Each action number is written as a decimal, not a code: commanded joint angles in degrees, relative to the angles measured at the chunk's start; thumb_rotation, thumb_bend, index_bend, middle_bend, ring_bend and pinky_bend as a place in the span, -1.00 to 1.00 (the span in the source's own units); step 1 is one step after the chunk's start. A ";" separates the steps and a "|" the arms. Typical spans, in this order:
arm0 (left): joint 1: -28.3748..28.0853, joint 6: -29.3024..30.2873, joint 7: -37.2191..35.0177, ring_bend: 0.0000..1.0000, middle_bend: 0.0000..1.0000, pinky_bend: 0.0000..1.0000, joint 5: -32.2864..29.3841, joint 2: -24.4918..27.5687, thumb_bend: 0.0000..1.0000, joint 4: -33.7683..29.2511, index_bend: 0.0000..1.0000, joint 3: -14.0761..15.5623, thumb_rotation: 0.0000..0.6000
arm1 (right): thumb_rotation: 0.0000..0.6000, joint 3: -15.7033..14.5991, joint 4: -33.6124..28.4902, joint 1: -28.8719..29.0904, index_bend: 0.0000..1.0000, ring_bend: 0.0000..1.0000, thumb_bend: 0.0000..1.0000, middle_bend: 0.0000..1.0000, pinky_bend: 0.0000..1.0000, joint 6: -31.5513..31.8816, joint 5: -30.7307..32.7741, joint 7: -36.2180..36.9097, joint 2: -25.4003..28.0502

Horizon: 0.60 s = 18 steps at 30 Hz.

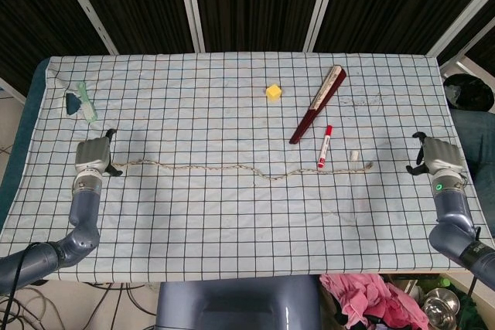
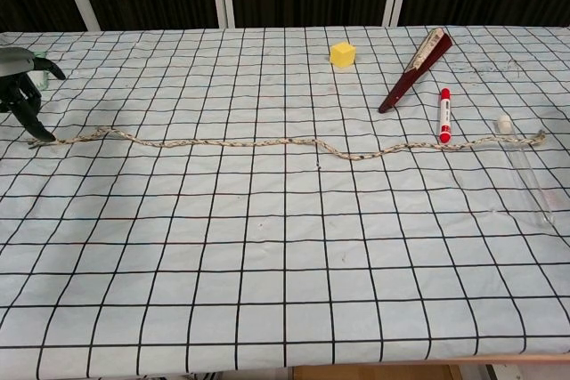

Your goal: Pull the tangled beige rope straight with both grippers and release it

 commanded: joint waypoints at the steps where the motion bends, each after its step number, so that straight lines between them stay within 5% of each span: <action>1: 0.49 4.57 -1.21 0.38 0.25 0.62 2.43 4.45 -1.00 -8.39 -0.71 -1.42 1.00 | 1.00 1.43 -2.56 -0.96 -0.67 0.25 -0.54 -0.04 0.15 3.51 -2.45 1.66 2.69; 4: 1.46 9.07 -2.48 0.21 0.12 0.46 6.47 7.48 -1.00 -15.64 -0.67 -2.18 1.00 | 1.00 2.41 -3.83 -1.71 -0.67 0.03 -0.54 -0.26 -0.09 7.66 -6.07 2.77 4.44; 8: 3.87 17.46 -1.70 -0.26 -0.31 -0.04 13.68 11.44 -1.00 -25.75 -0.66 -0.90 1.00 | 1.00 3.19 -6.51 -3.19 -0.67 -0.35 -0.62 -0.66 -0.49 11.16 -10.45 4.89 7.03; 11: 6.63 25.23 0.25 -0.55 -0.56 -0.36 19.78 13.87 -1.00 -32.05 -0.66 1.59 1.00 | 1.00 2.35 -10.85 -5.25 -0.68 -0.55 -0.66 -0.83 -0.56 14.03 -15.31 5.63 10.10; 18: 16.98 38.05 -3.44 -0.84 -0.79 -0.68 34.85 18.24 -1.00 -38.69 -0.66 11.17 1.00 | 1.00 -0.79 -22.89 -15.46 -0.69 -0.68 -0.66 -0.94 -0.59 32.26 -30.31 11.10 13.50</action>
